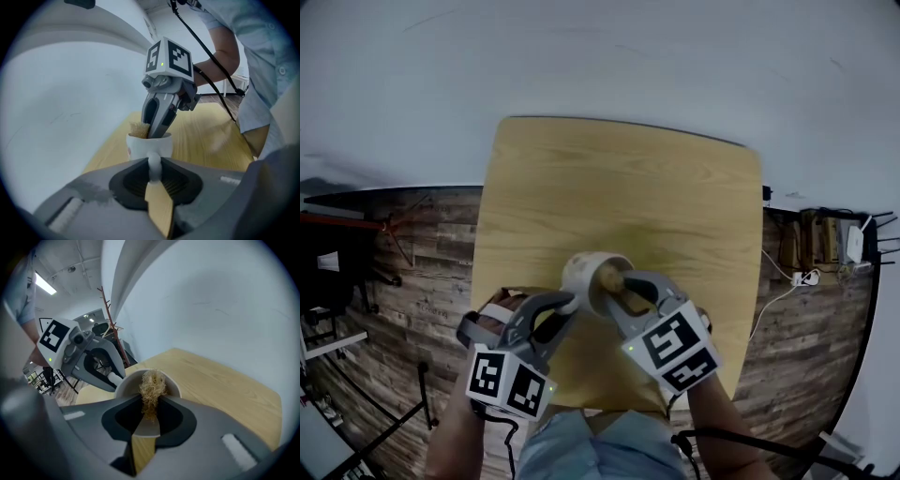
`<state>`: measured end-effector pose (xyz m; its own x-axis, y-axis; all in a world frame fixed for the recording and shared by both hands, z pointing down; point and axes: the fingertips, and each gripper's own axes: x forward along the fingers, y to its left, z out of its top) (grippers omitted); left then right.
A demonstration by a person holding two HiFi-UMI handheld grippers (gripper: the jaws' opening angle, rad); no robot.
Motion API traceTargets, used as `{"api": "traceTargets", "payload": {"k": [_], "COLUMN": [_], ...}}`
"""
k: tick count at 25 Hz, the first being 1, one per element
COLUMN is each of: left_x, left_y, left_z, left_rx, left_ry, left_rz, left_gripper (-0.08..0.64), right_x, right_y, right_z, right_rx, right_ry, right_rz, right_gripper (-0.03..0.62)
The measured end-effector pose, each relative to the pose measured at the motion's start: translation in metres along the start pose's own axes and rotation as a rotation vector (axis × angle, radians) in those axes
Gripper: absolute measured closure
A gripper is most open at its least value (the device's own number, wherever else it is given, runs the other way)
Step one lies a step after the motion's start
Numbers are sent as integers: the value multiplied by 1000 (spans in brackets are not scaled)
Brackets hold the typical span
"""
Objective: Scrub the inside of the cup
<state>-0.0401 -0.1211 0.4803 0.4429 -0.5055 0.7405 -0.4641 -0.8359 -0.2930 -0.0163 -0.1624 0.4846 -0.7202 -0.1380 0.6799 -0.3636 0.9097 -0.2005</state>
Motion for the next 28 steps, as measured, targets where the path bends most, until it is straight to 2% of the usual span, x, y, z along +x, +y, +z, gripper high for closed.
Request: {"api": "traceTargets", "payload": {"k": [7,13,18,21,28], "left_x": [-1,0,2,1,3], "left_y": [3,7,10,8,4], "left_z": [-2,-3,-2,-3,-6], "left_rx": [9,21,30,43,62], "left_ry": [2,14,19,25,39], "left_rz": [-11,5,15,13,0], "left_gripper": [479,480,482,482,488], "right_x": [18,18,17,16,16], "right_y": [-4,-4,1,8,19], "right_z": [-7,-13,-19,-24,-16], "right_rx": [-117,-153,-113,-38,116], "right_ry": [83,174,226,238,166], "right_rz": [-29,-13,11,64,185], "right_gripper": [518,519,522,522,522]}}
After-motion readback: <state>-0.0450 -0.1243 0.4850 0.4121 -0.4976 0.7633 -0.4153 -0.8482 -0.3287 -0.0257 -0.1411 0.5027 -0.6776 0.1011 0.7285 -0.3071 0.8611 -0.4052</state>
